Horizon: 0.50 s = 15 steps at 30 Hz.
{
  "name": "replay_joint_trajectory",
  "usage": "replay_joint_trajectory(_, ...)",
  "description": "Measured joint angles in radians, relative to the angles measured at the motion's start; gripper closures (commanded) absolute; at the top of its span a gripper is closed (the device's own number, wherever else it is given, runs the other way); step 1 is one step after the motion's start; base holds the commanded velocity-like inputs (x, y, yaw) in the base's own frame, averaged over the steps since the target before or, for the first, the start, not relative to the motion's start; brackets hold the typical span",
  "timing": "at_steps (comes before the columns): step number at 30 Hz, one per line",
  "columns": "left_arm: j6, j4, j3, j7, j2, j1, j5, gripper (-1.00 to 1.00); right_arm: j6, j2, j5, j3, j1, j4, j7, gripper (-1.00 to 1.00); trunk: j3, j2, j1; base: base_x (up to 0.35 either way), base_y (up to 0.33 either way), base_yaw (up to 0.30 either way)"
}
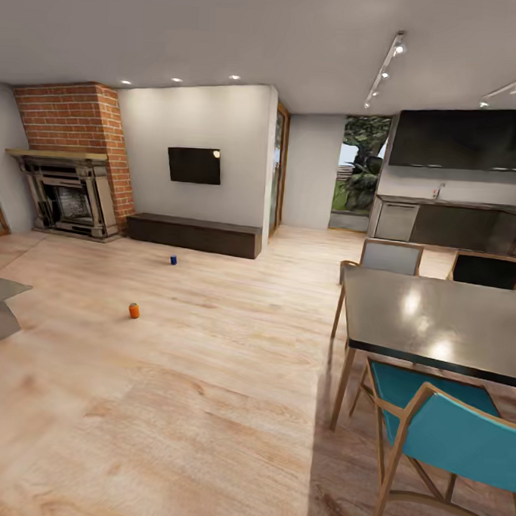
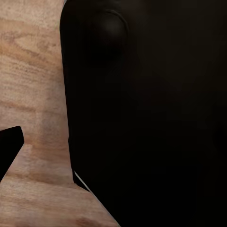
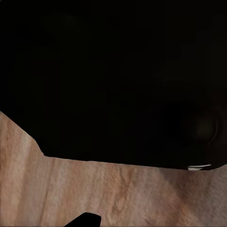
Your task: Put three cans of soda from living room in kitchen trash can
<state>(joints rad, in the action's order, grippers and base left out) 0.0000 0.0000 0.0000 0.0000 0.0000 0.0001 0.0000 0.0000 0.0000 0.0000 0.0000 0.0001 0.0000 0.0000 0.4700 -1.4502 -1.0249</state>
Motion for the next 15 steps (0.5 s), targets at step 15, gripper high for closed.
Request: replay_joint_trajectory(15,0.000,-0.002,0.003,-0.008,0.004,-0.006,0.000,-1.00,0.002,-0.005,0.009,0.003,0.000,0.005,0.026,-1.00,0.000,0.000,0.000,0.000,0.000,0.000)
